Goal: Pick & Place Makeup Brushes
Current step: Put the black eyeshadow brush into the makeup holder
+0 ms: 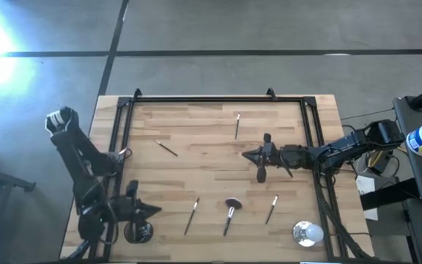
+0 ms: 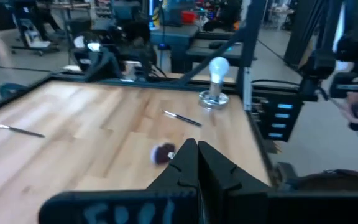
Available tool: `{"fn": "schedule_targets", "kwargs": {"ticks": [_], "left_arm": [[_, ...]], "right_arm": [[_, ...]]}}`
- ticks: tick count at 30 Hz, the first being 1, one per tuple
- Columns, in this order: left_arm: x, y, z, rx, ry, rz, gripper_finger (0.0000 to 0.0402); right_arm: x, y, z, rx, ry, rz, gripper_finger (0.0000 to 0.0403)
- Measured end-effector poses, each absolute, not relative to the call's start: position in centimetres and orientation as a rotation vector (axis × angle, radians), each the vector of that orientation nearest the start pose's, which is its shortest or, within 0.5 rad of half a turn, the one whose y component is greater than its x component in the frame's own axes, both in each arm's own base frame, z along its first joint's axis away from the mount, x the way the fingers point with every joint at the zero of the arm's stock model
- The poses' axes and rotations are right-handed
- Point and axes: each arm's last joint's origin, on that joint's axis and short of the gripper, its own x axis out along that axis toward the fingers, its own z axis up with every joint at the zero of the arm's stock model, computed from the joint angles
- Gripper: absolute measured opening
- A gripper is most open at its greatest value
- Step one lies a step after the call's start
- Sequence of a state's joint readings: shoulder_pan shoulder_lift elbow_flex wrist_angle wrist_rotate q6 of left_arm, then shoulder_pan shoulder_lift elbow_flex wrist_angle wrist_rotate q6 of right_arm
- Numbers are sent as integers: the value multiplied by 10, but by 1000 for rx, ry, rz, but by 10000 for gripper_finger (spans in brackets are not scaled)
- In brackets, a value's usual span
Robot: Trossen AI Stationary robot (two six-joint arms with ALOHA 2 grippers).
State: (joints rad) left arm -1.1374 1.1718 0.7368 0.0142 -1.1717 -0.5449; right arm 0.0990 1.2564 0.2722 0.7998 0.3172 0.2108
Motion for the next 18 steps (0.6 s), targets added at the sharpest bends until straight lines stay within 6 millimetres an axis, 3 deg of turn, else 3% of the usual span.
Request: {"fn": "schedule_targets", "kwargs": {"ticks": [11,18], "left_arm": [[117,-236,232,-193,204,46,0],[105,-246,223,-186,201,24,0]], "right_arm": [[217,13,166,171,157,-236,8],[217,13,166,171,157,-236,8]]}}
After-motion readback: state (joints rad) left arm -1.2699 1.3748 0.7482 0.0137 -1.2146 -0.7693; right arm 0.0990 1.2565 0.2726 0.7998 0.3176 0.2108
